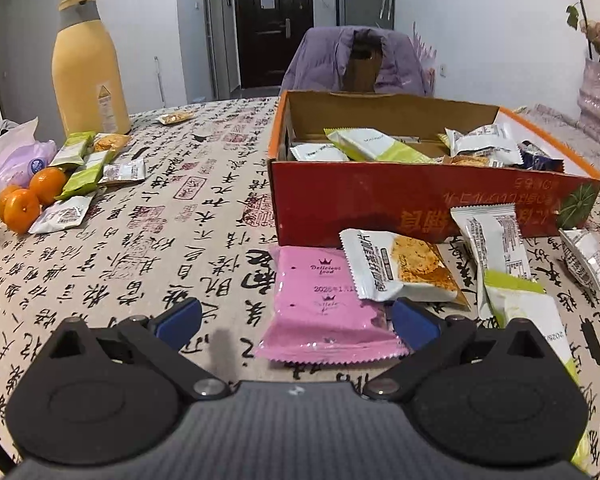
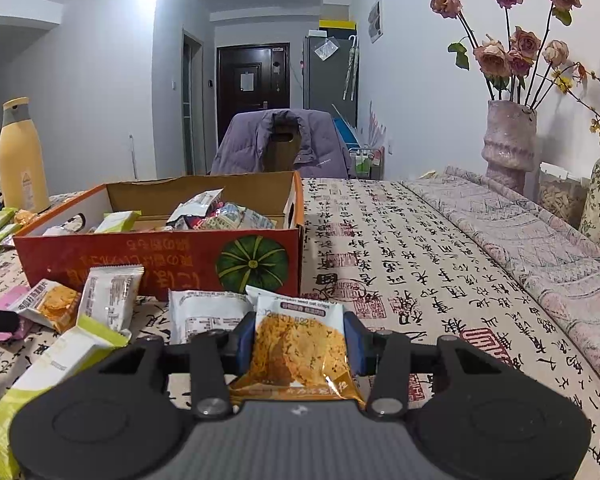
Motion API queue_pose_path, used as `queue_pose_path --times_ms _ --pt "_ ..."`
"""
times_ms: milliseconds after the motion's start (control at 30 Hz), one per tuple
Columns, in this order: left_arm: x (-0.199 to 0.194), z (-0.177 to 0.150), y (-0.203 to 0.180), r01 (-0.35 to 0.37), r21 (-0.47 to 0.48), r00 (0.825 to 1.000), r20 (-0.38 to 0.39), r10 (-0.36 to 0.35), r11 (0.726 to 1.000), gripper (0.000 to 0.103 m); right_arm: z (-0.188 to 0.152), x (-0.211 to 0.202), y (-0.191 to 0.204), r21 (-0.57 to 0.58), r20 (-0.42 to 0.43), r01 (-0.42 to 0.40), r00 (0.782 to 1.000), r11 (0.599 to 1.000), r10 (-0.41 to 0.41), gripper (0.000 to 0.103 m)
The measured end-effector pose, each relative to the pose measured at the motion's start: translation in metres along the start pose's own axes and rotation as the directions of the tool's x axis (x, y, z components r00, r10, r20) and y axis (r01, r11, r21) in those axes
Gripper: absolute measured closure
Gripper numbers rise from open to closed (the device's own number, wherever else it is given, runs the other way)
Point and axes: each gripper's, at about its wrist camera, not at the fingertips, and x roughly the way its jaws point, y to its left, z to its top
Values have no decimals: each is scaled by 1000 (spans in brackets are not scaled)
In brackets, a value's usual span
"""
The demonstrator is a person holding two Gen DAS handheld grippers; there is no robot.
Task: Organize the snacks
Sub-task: 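Grasp the pink packet with the left gripper while the right holds the cracker packet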
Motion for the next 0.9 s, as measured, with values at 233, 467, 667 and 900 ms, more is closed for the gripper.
queue_pose_path --times_ms 233,467,667,900 --pt "19 7 -9 -7 17 998 -58 8 1000 2 0 -1 -3 18 6 -20 1000 1000 20 59" --pt "22 8 -11 12 9 999 -51 -11 1000 8 0 -1 -3 16 6 -39 999 999 38 59" --pt "17 7 -11 65 6 997 -34 -65 998 32 0 -1 -3 17 6 -38 999 999 38 59" --pt "10 3 0 51 -49 998 -18 -52 998 41 0 -1 -3 18 6 -38 999 999 38 59"
